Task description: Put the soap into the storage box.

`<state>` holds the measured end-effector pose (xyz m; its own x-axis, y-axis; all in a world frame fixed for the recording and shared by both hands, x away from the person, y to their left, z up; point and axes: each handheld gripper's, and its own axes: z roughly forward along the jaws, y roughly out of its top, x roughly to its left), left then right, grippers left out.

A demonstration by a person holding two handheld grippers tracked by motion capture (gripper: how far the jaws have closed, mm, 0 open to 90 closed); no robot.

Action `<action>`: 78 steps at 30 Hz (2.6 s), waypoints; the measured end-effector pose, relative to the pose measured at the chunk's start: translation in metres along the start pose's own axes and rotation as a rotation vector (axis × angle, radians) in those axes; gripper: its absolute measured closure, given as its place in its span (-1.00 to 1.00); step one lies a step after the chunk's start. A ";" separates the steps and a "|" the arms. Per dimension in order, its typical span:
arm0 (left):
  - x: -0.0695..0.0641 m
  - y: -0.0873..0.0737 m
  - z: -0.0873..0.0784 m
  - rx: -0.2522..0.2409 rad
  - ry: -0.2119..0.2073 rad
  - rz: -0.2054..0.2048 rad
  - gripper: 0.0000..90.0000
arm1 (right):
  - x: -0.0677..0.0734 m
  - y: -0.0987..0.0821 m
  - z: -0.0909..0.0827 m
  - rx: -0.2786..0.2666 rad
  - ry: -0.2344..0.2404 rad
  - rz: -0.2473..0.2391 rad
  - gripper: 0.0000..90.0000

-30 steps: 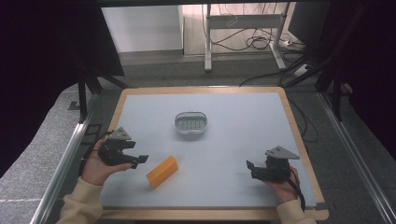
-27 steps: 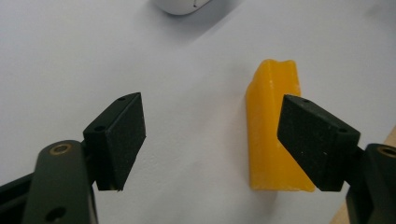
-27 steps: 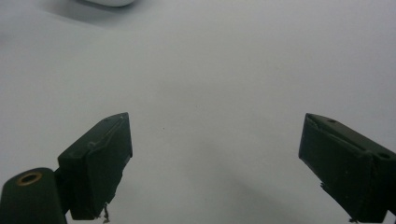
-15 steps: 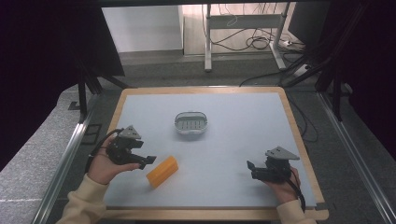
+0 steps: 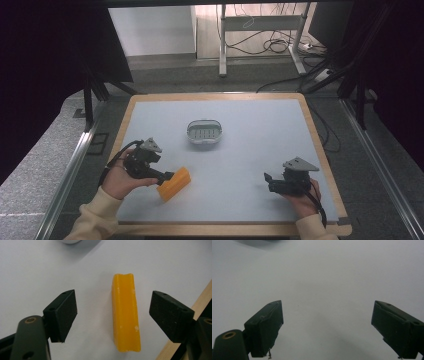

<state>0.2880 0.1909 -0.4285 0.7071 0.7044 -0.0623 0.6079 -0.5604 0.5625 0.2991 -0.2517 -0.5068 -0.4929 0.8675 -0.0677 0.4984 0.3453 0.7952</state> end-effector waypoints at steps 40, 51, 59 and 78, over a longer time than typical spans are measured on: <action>-0.017 0.002 0.081 0.308 0.026 -0.035 -0.03 | 0.000 -0.002 0.003 0.027 -0.014 -0.006 -0.76; -0.019 0.002 0.087 0.318 0.012 -0.059 0.37 | 0.000 -0.002 0.004 0.036 -0.012 -0.011 -0.75; -0.019 0.003 0.084 0.319 -0.014 -0.037 0.37 | 0.000 -0.002 0.003 0.036 -0.015 -0.013 -0.75; -0.010 0.019 0.050 0.248 -0.031 0.014 0.37 | 0.000 -0.002 0.003 0.034 -0.019 -0.013 -0.74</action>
<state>0.3106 0.1512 -0.4588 0.7243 0.6844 -0.0833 0.6654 -0.6623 0.3443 0.3001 -0.2517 -0.5100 -0.4862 0.8692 -0.0900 0.5162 0.3688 0.7730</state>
